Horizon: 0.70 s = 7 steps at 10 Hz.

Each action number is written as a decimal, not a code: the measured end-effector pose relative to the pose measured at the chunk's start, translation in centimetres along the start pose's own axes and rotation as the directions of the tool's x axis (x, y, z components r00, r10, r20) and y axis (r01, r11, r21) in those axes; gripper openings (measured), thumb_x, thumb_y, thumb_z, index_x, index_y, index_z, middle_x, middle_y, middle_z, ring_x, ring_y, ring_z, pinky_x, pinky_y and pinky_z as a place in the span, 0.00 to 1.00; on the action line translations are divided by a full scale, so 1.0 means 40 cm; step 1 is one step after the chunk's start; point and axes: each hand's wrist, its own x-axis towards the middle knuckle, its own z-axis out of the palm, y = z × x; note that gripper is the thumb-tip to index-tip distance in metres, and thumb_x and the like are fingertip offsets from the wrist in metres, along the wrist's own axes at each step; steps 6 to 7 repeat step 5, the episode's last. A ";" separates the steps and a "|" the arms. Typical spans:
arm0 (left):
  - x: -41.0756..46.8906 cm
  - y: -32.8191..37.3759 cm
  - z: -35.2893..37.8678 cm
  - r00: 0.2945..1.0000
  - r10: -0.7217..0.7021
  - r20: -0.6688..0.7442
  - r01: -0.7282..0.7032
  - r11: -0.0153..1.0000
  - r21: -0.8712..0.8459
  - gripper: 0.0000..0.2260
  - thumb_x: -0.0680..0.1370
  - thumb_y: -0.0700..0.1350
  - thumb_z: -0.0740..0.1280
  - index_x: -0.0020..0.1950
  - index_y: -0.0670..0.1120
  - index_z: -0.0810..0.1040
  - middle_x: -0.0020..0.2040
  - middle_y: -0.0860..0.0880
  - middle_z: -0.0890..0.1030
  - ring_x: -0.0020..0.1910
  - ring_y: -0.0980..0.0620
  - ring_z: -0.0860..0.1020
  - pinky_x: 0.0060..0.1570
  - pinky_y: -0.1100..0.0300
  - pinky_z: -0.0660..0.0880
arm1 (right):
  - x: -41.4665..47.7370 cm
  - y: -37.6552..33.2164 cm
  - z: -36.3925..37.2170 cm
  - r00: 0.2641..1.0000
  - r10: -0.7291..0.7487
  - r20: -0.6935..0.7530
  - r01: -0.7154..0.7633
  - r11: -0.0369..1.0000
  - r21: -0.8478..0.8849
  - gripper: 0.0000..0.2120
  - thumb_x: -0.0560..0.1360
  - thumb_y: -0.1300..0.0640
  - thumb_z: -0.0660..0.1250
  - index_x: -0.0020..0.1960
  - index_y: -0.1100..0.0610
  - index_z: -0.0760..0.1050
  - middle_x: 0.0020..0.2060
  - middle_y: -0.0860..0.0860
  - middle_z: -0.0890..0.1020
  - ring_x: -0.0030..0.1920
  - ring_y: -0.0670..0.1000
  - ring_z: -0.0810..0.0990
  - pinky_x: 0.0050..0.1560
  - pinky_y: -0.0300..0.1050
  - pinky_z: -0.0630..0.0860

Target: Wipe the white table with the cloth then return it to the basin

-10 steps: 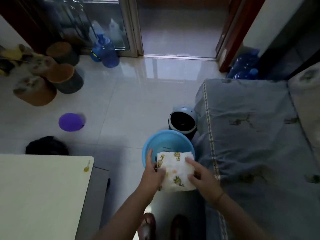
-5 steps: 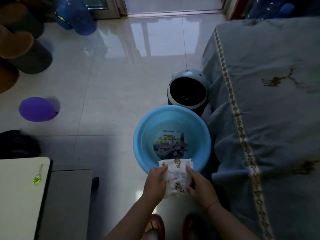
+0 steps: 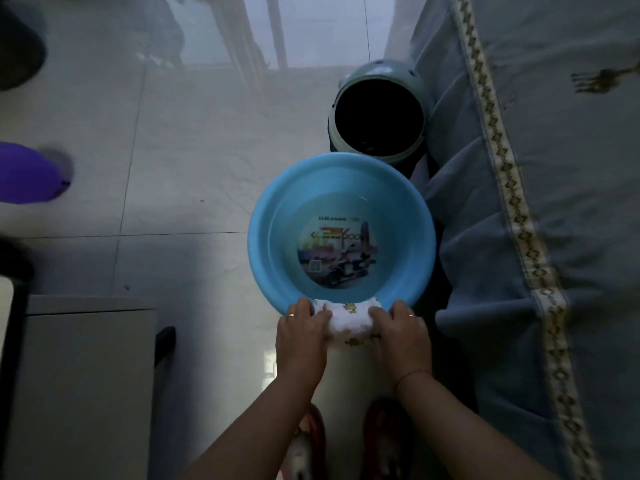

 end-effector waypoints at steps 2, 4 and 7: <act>0.012 0.005 0.010 1.000 0.007 0.018 -0.008 0.999 0.034 0.17 0.76 0.42 0.62 0.64 0.53 0.71 0.58 0.49 0.69 0.55 0.50 0.69 0.49 0.60 0.64 | 0.036 -0.008 -0.010 0.992 -0.032 0.118 0.041 0.996 -0.079 0.17 0.63 0.62 0.75 0.51 0.57 0.79 0.42 0.58 0.78 0.40 0.58 0.80 0.38 0.45 0.73; -0.003 0.000 -0.080 0.999 -0.029 0.040 0.029 1.000 0.006 0.38 0.75 0.63 0.63 0.78 0.55 0.47 0.79 0.47 0.48 0.76 0.47 0.52 0.72 0.54 0.51 | 0.027 0.028 -0.103 0.949 0.050 0.313 -0.077 0.994 0.076 0.35 0.73 0.48 0.66 0.75 0.48 0.52 0.72 0.53 0.58 0.71 0.54 0.60 0.69 0.49 0.58; -0.031 0.016 -0.202 0.998 0.009 -0.065 -0.010 1.000 -0.023 0.40 0.75 0.65 0.62 0.78 0.54 0.42 0.79 0.48 0.46 0.77 0.48 0.48 0.73 0.53 0.45 | 0.012 0.018 -0.232 0.980 0.002 0.199 -0.031 0.989 0.143 0.40 0.72 0.41 0.65 0.76 0.47 0.47 0.75 0.50 0.51 0.75 0.52 0.53 0.74 0.51 0.52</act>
